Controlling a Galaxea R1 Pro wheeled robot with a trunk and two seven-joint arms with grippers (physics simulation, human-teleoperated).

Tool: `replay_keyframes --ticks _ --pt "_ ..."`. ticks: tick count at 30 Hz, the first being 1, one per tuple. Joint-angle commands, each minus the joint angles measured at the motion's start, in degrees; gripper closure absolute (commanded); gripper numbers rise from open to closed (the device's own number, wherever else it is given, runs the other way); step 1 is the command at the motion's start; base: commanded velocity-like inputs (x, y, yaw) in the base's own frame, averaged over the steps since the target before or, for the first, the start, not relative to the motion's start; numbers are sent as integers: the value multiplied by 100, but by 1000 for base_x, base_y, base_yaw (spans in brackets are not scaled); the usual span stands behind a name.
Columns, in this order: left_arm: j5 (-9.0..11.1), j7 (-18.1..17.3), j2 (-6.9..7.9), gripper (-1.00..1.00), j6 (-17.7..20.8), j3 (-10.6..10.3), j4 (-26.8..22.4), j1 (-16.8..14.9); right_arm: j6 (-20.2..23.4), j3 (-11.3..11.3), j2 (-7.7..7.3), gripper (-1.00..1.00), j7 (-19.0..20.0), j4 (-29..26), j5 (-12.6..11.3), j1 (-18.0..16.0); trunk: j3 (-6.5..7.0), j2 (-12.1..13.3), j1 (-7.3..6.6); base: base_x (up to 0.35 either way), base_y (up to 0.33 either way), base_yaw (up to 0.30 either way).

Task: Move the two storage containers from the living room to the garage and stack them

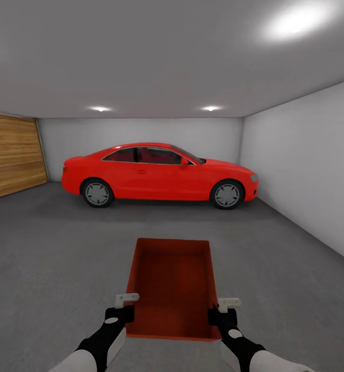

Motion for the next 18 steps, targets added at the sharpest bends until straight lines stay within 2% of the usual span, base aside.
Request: replay_keyframes --ticks 1,18 --pt "-101 56 173 100 -314 309 -137 -6 -9 -258 0 100 1 8 -48 -1 -10 -7 4 321 0 0" --pt "-101 55 173 100 -314 310 -136 -7 -8 -258 0 100 -1 8 -48 -2 -10 -7 4 321 0 0"
